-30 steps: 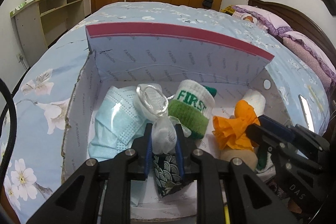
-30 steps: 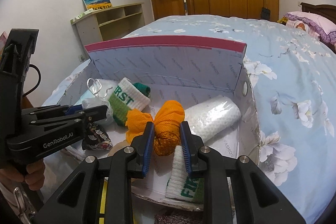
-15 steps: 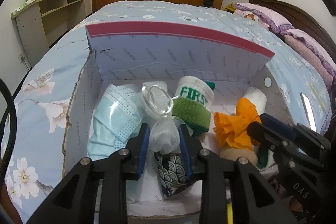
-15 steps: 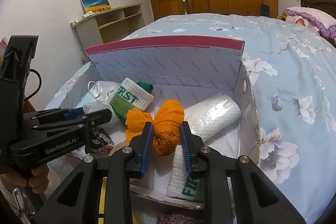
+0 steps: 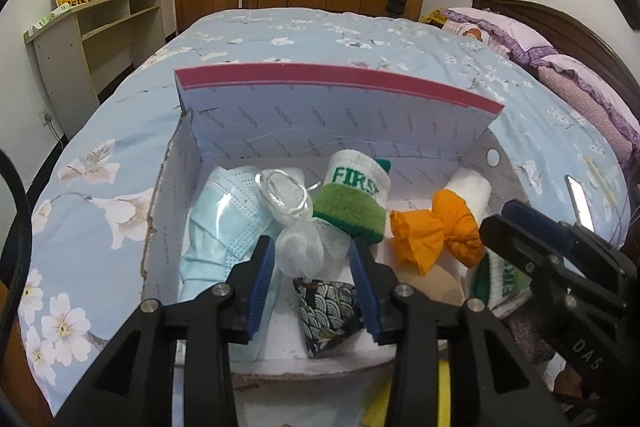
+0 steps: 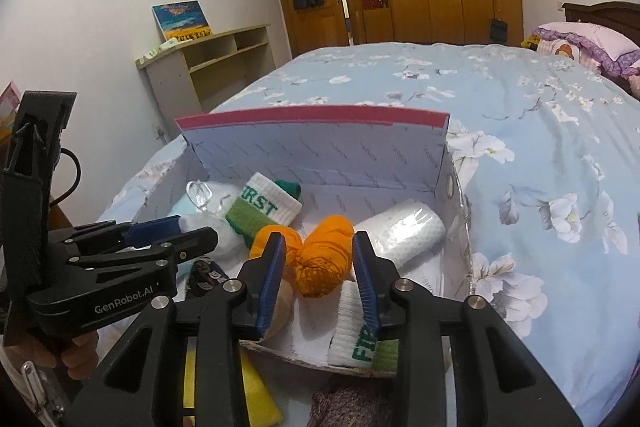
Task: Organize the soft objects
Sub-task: 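Open the left tool to drop the mesh bag while the right tool releases the bow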
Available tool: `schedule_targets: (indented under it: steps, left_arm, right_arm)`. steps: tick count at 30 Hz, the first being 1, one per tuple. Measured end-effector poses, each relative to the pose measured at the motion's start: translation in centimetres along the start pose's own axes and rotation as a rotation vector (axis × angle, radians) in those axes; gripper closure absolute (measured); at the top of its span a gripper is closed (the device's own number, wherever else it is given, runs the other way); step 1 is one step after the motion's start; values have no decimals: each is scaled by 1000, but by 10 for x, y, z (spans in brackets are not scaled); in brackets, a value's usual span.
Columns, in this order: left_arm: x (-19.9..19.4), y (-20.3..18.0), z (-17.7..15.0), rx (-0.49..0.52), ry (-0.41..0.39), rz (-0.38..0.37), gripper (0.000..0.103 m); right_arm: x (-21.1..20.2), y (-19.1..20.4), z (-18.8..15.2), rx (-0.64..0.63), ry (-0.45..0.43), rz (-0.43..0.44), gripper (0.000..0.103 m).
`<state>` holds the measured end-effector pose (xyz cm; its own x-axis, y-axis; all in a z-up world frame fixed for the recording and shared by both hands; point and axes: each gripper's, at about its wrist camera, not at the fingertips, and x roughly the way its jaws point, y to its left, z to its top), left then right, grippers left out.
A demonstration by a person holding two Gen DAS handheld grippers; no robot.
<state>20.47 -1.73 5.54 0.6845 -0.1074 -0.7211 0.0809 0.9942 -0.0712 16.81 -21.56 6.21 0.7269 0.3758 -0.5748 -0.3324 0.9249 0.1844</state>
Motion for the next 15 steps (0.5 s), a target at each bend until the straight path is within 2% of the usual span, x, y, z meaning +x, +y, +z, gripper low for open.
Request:
schedule_targets:
  steps: [15]
  left_arm:
    - [-43, -3, -11, 12, -39, -5, 62]
  right_arm:
    - [-41, 11, 1, 1, -49, -1, 67]
